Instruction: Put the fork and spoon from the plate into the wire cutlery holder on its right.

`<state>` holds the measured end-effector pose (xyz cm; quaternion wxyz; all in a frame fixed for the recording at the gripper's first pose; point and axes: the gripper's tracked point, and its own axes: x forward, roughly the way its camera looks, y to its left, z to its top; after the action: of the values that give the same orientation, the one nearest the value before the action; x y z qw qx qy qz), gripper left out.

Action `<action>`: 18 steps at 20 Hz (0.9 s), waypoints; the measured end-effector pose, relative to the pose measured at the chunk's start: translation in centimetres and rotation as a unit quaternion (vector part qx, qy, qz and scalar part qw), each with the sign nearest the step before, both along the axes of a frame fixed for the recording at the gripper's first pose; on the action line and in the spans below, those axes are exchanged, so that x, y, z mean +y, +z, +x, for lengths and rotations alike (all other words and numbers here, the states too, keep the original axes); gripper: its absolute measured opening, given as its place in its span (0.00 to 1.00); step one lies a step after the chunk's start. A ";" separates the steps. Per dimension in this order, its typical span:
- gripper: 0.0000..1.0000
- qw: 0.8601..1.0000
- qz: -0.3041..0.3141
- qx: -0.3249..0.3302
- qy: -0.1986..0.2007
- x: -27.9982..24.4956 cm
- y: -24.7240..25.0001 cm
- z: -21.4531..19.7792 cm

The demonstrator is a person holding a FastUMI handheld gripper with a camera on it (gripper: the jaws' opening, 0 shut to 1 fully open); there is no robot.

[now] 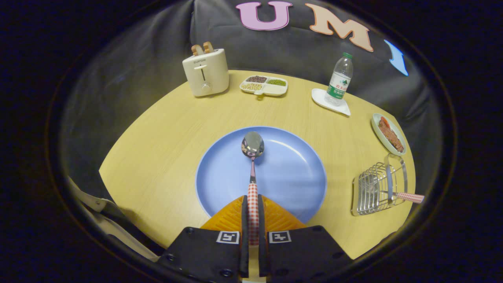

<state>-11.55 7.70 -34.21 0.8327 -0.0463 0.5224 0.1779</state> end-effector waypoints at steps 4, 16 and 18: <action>0.13 1.000 0.003 0.007 0.009 -2.4 1.9 0.2; 0.13 0.999 -0.023 0.010 0.048 -12.2 5.6 1.8; 0.13 0.997 -0.034 0.011 0.063 -13.8 5.9 2.1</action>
<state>-9.50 -6.09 -28.28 0.8118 -0.1058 0.5334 0.2126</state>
